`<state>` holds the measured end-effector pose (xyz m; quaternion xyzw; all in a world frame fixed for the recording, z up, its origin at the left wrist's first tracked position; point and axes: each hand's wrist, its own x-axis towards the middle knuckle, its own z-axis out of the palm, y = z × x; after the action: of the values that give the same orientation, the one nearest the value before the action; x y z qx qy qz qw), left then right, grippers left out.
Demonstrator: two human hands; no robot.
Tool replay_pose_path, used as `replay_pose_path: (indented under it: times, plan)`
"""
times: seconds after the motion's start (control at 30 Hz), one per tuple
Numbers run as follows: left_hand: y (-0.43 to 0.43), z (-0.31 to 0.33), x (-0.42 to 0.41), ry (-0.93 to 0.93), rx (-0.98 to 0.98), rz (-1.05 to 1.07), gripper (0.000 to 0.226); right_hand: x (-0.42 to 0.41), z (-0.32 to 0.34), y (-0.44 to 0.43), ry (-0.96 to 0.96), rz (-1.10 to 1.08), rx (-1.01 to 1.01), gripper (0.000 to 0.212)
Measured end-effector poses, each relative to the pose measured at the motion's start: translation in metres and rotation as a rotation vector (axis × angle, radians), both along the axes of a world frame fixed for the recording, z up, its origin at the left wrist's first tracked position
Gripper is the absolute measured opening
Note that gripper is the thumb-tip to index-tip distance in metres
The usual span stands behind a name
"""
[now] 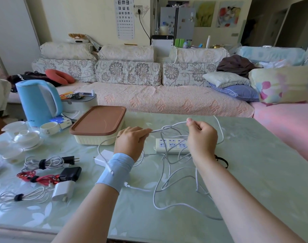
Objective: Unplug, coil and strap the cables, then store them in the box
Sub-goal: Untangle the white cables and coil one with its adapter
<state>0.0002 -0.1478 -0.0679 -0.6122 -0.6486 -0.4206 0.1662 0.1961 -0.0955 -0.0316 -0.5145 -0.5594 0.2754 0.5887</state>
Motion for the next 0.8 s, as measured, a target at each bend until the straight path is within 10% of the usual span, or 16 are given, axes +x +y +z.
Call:
replay_pose_path:
  times: [0.23,0.5,0.63,0.8]
  plan:
    - [0.003,-0.010,-0.011,-0.397,-0.208,0.115,0.015,0.000,-0.007,0.000,-0.623,0.216,-0.169,0.030]
    - [-0.015,0.027,0.012,0.186,-0.369,0.332,0.042,-0.007,-0.015,0.006,-0.672,0.328,-0.100,0.028]
    - [-0.014,0.030,0.018,-0.339,-0.264,0.052,0.028,-0.013,-0.014,-0.001,-0.562,0.354,0.010,0.024]
    - [-0.023,0.028,0.033,-0.859,-0.668,-0.505,0.059,-0.019,-0.005,-0.006,-0.243,0.407,0.021,0.020]
